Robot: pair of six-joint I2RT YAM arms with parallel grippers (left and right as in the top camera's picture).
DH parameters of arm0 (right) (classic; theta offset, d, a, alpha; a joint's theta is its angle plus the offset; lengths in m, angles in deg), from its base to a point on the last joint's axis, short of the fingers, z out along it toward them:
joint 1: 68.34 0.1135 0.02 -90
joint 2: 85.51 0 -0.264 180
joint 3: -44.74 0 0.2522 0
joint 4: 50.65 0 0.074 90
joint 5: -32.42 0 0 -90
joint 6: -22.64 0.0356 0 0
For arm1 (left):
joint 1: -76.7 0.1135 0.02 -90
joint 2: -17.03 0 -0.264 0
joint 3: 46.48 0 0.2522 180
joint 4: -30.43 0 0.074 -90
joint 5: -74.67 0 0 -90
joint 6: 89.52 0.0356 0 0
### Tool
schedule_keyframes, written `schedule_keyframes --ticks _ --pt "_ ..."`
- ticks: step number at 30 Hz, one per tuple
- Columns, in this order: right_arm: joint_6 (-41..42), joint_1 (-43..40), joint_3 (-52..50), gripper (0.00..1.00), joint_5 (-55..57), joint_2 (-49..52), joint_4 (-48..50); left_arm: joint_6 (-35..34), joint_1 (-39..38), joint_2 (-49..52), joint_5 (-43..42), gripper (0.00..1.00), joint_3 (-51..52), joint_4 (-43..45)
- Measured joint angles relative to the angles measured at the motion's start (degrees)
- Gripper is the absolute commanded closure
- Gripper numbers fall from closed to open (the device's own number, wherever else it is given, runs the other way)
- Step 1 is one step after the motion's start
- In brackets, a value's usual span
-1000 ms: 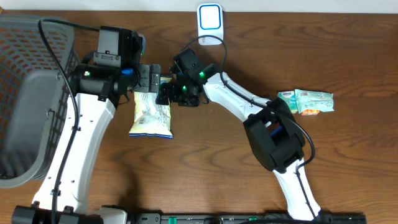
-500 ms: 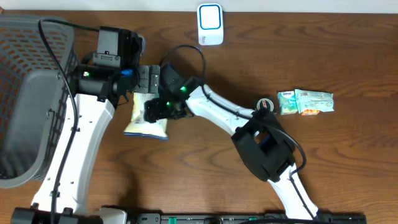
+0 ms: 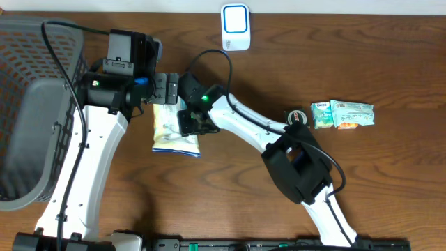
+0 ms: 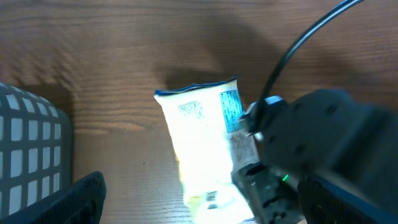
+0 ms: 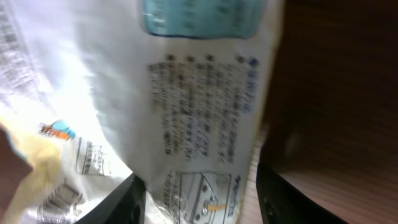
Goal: Scan the item barcode
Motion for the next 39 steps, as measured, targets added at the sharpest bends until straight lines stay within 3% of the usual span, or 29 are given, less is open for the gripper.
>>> schedule_keyframes --ticks 4,11,16,21,28,39 --pt "-1.38 -3.54 -0.02 0.4 0.55 -0.72 -3.8 -0.15 0.0 0.0 -0.02 0.02 0.0 0.0" --pt "-12.17 -12.41 -0.85 0.34 4.28 -2.58 -6.8 -0.13 0.0 0.0 -0.02 0.02 0.0 0.0" --pt "-18.78 -16.31 -0.98 0.25 5.16 -3.52 -7.28 -0.15 0.0 0.0 -0.02 0.02 0.0 0.0" --pt "-23.19 -17.27 0.59 0.28 -0.52 -5.68 -7.56 -0.15 0.0 0.0 -0.02 0.02 0.0 -0.02" --pt "-22.08 -15.21 3.28 0.42 -8.61 -11.23 -5.7 -0.15 0.0 0.0 -0.02 0.02 0.0 0.0" --pt "-15.85 -8.2 2.71 0.39 -13.2 -4.55 -6.21 -0.15 0.0 0.0 -0.02 0.02 0.0 0.0"
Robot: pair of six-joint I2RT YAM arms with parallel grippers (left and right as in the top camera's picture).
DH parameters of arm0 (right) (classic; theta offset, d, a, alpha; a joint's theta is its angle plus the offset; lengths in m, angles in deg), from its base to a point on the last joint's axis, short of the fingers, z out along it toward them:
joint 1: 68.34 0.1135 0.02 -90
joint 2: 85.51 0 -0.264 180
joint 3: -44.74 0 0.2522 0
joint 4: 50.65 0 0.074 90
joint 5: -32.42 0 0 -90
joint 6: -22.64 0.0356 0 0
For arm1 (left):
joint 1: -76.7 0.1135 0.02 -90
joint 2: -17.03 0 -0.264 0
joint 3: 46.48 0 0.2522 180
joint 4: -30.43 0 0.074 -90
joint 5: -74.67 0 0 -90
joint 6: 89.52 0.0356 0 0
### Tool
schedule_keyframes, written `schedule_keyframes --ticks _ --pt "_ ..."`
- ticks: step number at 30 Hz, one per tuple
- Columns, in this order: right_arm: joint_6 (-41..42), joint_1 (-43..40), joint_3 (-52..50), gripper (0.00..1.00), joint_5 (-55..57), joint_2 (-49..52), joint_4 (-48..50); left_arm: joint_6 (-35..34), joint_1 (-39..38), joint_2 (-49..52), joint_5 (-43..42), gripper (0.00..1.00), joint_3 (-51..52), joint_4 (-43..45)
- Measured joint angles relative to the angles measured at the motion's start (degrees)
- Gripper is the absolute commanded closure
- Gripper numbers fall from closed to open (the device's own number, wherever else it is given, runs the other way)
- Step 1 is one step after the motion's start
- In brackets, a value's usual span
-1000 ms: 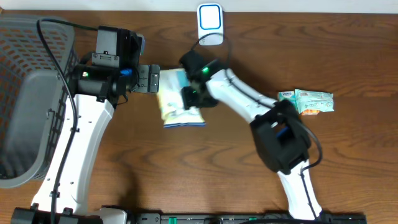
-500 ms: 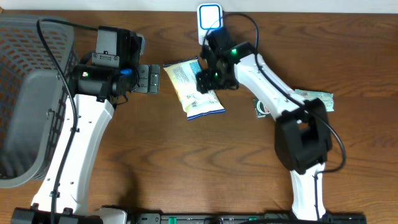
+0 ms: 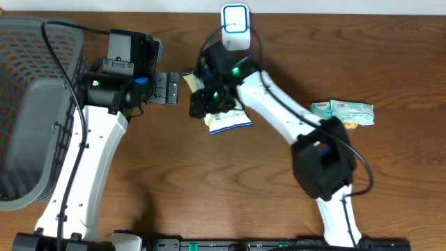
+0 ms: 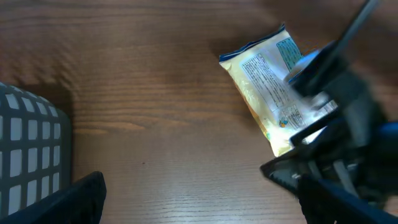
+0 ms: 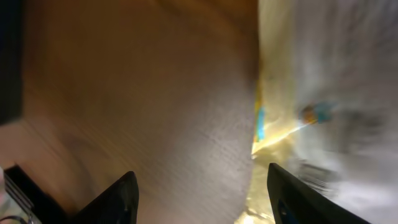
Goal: Scan the item barcode
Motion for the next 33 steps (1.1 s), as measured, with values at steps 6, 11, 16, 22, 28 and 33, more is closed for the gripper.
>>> schedule_keyframes --ticks 6,11,16,22,28,33 --pt "0.04 -1.25 -0.42 0.33 0.48 0.98 -5.81 0.0 0.0 0.0 0.0 0.03 0.0 0.0" --pt "-1.88 -4.39 -0.44 0.3 3.06 0.98 -13.68 0.0 0.0 0.0 0.0 0.02 0.0 0.02" --pt "-4.33 -8.09 -0.44 0.3 6.47 0.98 -16.63 0.0 0.0 0.0 0.0 0.02 0.0 0.0" --pt "-8.24 -12.24 -0.42 0.36 5.09 0.98 -12.79 0.0 0.0 0.0 0.0 0.02 0.0 0.0" --pt "-11.43 -12.98 1.31 0.49 2.38 0.98 0.68 0.0 0.0 0.0 0.0 0.02 0.0 0.0" --pt "-11.34 -12.55 1.88 0.51 1.18 1.11 15.96 0.0 0.0 0.0 0.0 0.02 0.0 0.0"
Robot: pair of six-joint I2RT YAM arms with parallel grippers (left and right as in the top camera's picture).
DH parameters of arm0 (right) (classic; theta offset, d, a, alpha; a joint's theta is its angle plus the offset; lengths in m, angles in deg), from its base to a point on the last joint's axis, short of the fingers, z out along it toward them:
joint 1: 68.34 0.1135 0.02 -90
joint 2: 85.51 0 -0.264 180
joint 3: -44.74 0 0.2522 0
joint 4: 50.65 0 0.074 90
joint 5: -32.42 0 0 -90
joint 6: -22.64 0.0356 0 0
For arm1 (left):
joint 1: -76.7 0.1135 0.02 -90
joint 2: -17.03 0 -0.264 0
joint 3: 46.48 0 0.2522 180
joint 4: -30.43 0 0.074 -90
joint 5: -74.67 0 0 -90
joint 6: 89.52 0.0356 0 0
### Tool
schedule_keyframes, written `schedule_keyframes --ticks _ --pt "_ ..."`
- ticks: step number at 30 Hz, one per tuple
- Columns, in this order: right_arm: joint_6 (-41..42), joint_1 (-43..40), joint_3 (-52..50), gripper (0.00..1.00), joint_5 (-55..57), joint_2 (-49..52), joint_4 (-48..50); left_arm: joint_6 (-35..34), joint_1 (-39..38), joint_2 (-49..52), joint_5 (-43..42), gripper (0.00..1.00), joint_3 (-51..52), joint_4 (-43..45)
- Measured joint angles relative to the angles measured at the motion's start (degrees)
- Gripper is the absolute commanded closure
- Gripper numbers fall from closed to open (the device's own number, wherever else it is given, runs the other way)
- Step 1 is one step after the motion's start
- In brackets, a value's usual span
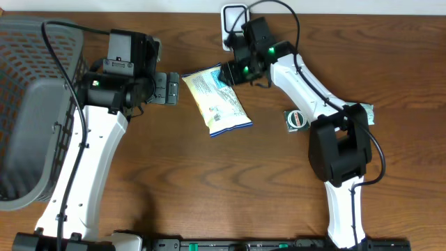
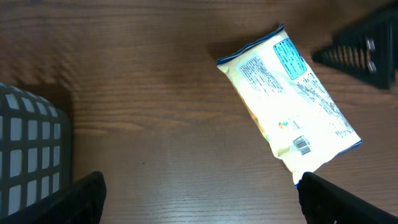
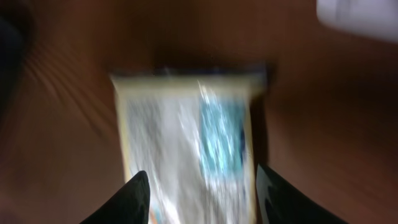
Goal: Scan the item barcode
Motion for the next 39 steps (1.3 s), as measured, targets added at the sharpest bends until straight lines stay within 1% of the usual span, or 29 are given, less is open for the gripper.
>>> schedule_keyframes --ticks 2,5,8,11,16,21,26,30,33,35,39 --pt "0.42 0.66 0.37 0.51 -1.84 0.9 4.81 0.0 0.0 0.0 0.0 0.02 0.0 -0.04" --pt "0.92 2.36 0.61 0.5 -5.35 2.84 9.25 0.0 0.0 0.0 0.0 0.02 0.0 0.0" --pt "1.49 5.03 0.59 0.49 -8.79 5.73 12.07 0.0 0.0 0.0 0.0 0.02 0.0 0.0" --pt "2.47 7.48 0.59 0.5 -9.94 8.11 13.66 0.0 0.0 0.0 0.0 0.02 0.0 0.0" --pt "5.11 9.68 0.59 0.5 -6.95 10.01 14.03 0.0 0.0 0.0 0.0 0.02 0.0 0.0" --pt "6.19 7.56 0.61 0.52 -1.62 10.03 13.7 0.0 0.0 0.0 0.0 0.02 0.0 0.0" --pt "7.39 3.28 0.96 0.53 1.29 10.01 8.46 0.0 0.0 0.0 0.0 0.02 0.0 0.0" --pt "7.91 0.07 1.2 0.51 2.47 8.74 -0.61 0.0 0.0 0.0 0.0 0.02 0.0 -0.02" --pt "8.07 -2.05 1.25 0.48 3.41 6.38 -9.88 0.0 0.0 0.0 0.0 0.02 0.0 -0.04" --pt "8.15 -3.26 1.25 0.43 3.82 4.94 -14.69 0.0 0.0 0.0 0.0 0.02 0.0 0.0" --pt "5.86 -6.12 1.25 0.36 1.62 2.45 -19.98 0.0 0.0 0.02 -0.02 0.02 0.0 -0.02"
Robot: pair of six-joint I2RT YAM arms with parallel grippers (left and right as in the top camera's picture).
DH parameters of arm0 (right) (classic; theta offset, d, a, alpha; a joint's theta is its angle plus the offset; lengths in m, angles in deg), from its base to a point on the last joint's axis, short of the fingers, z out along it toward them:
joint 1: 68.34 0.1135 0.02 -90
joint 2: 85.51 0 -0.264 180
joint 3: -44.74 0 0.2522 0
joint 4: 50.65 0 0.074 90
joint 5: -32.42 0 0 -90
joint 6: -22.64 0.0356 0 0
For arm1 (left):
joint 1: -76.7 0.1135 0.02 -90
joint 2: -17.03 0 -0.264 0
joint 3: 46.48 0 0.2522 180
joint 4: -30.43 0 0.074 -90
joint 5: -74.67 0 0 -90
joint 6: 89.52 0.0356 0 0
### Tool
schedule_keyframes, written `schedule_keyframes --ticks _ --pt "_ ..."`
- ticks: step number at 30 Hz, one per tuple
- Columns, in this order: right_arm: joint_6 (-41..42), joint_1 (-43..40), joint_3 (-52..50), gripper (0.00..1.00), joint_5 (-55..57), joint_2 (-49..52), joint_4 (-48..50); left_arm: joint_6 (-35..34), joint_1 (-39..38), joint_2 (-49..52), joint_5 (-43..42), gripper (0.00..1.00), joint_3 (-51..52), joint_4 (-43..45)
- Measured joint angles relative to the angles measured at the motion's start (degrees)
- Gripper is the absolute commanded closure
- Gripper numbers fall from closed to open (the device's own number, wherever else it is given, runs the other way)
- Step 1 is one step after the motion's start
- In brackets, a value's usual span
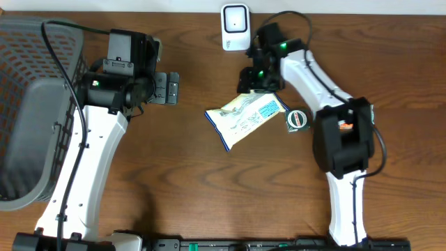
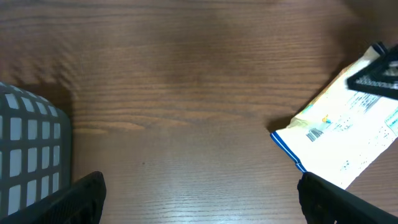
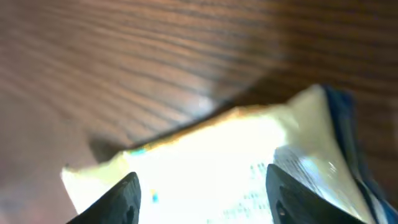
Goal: Scan the item barcode
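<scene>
The item is a white snack bag (image 1: 245, 118) with blue ends, lying flat and slanted on the table below the white scanner (image 1: 235, 26). Its printed back faces up, and a small barcode (image 2: 314, 135) shows near its lower-left end. The bag (image 2: 348, 140) lies at the right edge of the left wrist view. My right gripper (image 1: 256, 82) is over the bag's upper-right end, jaws wide apart. In its own view the bag (image 3: 217, 155) fills the space between the fingers of this right gripper (image 3: 202, 199). My left gripper (image 1: 167, 88) hovers open to the left of the bag, and in its own view this left gripper (image 2: 199, 202) holds nothing.
A grey mesh basket (image 1: 31, 111) takes up the left side, and its corner (image 2: 31, 155) shows in the left wrist view. A tape roll (image 1: 297, 120) lies just right of the bag. A green packet (image 1: 368, 109) peeks out behind the right arm.
The bag has shifted right and turned, now slanting from lower left to upper right. My right gripper has moved from the bag's corner by the scanner to over its upper-right end. The left arm is unchanged.
The bag first lay under my left gripper with the right gripper over it. Then it was further right, below the scanner, under the right gripper. Then it lay flat left of the scanner, the gripper at its far corner. Now it lies turned, further right.
</scene>
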Motion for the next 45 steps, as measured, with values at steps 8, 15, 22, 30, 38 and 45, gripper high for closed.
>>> schedule_keyframes --ticks 8,15,22,30,38,45 --pt "-9.73 -8.44 0.02 0.23 -4.04 -5.31 -8.13 0.0 0.0 -0.02 0.02 0.02 0.0 0.02" --pt "-20.63 -11.5 0.11 0.21 -4.59 -2.78 -10.6 0.0 0.0 -0.02 0.02 0.02 0.0 0.02" --pt "-30.56 -9.73 0.11 0.19 -7.63 2.23 -10.84 0.0 0.0 -0.02 0.02 0.02 0.0 0.02" --pt "-35.1 -6.75 0.11 0.32 -8.96 4.83 -10.03 0.0 0.0 -0.02 -2.82 0.02 0.0 1.95" --pt "-35.71 -4.28 0.7 0.93 -10.51 7.19 -9.86 -0.22 -0.57 1.31 -16.81 0.02 0.0 1.88" --pt "-31.12 -4.81 0.76 0.99 -13.84 7.82 -8.07 -4.35 -2.64 11.08 -20.87 0.3 0.0 0.59"
